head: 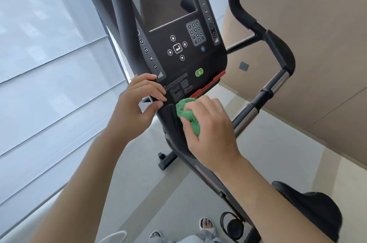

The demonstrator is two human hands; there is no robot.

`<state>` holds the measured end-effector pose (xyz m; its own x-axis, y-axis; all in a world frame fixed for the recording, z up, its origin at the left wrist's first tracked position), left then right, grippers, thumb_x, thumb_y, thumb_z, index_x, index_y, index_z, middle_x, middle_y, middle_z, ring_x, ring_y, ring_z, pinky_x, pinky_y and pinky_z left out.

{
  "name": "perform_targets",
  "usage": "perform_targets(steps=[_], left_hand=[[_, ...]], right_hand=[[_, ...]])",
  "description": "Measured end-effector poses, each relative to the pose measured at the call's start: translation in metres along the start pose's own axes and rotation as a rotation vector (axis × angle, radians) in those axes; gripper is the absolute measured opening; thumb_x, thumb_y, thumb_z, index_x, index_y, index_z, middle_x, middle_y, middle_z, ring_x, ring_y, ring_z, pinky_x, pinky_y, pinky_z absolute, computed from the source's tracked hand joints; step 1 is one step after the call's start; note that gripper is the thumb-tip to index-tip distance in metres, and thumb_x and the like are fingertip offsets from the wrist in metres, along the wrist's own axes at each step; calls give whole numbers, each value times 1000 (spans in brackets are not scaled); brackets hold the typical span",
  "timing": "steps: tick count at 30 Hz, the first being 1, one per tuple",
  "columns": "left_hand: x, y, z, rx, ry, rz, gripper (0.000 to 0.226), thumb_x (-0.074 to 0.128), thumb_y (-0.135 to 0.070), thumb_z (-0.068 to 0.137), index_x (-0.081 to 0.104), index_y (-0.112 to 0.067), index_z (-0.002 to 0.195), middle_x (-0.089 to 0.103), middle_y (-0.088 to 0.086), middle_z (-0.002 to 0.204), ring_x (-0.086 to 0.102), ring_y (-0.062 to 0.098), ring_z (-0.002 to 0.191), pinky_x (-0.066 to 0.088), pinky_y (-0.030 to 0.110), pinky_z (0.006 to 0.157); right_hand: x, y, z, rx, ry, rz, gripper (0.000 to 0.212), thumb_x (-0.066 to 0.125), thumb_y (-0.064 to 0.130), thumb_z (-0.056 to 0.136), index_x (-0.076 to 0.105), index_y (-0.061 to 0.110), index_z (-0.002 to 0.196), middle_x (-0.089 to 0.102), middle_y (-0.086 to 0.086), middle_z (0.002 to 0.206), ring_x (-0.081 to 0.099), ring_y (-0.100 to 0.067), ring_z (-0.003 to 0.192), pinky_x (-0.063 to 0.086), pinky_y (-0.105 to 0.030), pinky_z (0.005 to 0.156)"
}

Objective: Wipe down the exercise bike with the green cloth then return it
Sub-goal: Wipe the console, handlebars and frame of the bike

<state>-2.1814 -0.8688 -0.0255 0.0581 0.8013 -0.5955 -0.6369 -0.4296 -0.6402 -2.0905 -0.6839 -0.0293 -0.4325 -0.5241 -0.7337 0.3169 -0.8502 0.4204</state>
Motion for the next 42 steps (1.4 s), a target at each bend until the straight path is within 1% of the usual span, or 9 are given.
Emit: perform_targets(steps=[4,11,17,21,25,28,34,38,42], left_hand=[[0,7,-1,-5,-11,-39,18,73,7,89,73,-11,90,73,-5,106,53,18,136,37,59,116],[1,14,-2,4,7,-70,18,75,1,91,73,-16,95,71,-10,109,49,16,138,36,62,117],[-11,21,6,100,81,23,15,81,-15,91,78,-26,100,73,-18,113,53,13,137,36,55,116],[-17,29,13,128,50,63,27,83,-16,90,77,-25,115,72,-14,129,59,16,134,42,58,112],[-15,30,7,220,40,138,30,61,-7,99,74,-20,123,66,-10,141,53,16,142,41,49,115],[-17,29,5,269,24,183,35,50,-7,99,75,-20,120,69,-10,136,54,16,141,41,43,114],[-16,32,7,304,-15,197,57,47,16,79,76,-17,115,71,-9,130,58,18,135,43,48,107],[-13,32,4,273,-22,181,55,44,10,82,74,-19,117,70,-9,132,56,18,138,40,44,112],[-6,13,0,196,-55,178,44,47,6,81,77,-14,105,75,-2,119,60,26,130,38,52,117]], right_hand=[[-12,3,-72,-82,-28,13,13,61,25,103,66,15,109,58,2,107,49,-23,96,48,-42,82],[12,11,-131,-146,-55,-106,23,73,25,93,63,24,115,61,1,111,56,-26,93,47,-42,79],[18,36,-69,-195,-218,-218,18,70,13,96,69,21,112,66,0,110,59,-28,92,47,-42,77],[33,63,-16,-175,-163,-401,17,66,7,93,74,16,105,67,-3,100,59,-29,84,44,-42,68],[40,84,25,-169,-134,-428,17,64,9,93,73,15,106,66,-3,98,57,-28,83,43,-42,66],[45,89,37,-158,-85,-442,16,58,13,95,71,14,105,65,-4,97,56,-28,84,45,-45,69],[40,80,-12,-230,-140,-502,17,59,6,90,72,16,95,68,0,95,59,-29,82,44,-45,68],[20,46,-52,-199,-198,-413,18,64,11,94,76,19,105,71,3,111,60,-25,92,44,-40,75],[-2,13,-72,-150,-176,-360,19,69,15,95,74,18,113,69,2,117,58,-25,101,47,-40,81]])
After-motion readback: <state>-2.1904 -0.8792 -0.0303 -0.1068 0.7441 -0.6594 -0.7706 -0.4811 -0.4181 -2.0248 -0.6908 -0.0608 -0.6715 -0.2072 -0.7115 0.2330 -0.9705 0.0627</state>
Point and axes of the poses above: each hand's wrist, its own z-axis towards the middle knuckle, its own x-axis out of the palm, y = z × x, the point moved 4 cm from there along z, towards the middle knuckle
